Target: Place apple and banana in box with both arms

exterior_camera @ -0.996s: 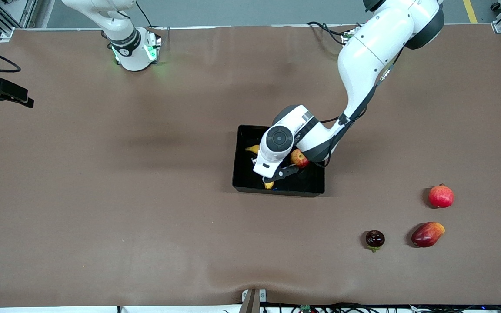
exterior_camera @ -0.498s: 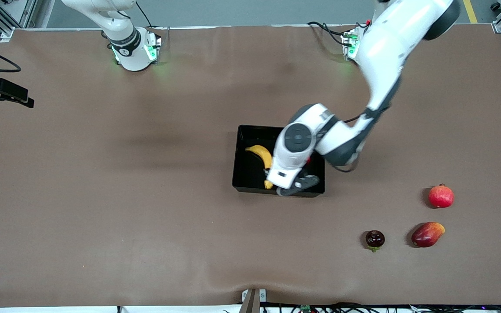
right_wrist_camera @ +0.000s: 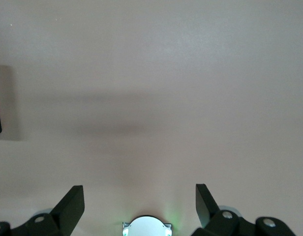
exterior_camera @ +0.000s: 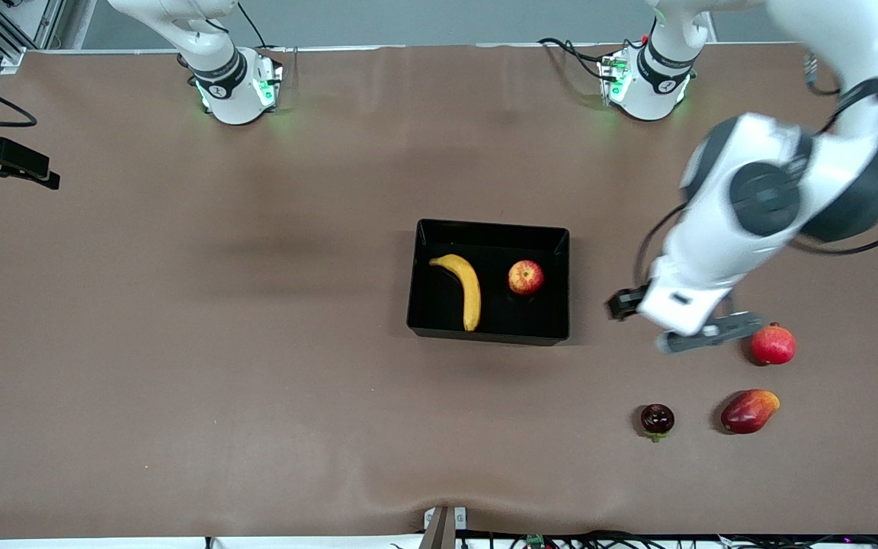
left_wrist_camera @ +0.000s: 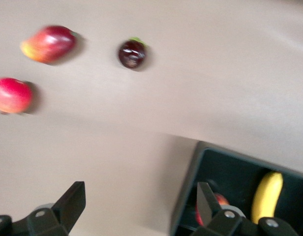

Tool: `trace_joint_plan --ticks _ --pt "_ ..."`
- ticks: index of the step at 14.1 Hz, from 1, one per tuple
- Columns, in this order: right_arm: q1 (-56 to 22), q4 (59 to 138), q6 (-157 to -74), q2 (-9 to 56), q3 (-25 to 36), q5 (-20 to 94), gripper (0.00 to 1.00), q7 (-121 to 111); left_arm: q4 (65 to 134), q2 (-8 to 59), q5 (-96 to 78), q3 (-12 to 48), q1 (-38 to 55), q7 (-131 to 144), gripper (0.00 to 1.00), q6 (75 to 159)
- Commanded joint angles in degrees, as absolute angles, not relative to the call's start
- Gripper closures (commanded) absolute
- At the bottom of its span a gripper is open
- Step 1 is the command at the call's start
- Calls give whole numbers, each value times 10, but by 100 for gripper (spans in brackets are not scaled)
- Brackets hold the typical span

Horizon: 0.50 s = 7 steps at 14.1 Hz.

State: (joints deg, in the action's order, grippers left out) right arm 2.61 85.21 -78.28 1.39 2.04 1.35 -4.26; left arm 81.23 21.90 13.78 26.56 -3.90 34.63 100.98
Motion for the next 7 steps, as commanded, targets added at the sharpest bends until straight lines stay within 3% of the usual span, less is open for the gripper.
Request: trace_joint_plan --ticks 1,7 --pt "22 845 -780 16 23 19 0 -36 836 150 103 267 -83 309 0 972" --pt "23 845 -780 16 23 20 0 -36 839 67 58 262 -151 230 0 918"
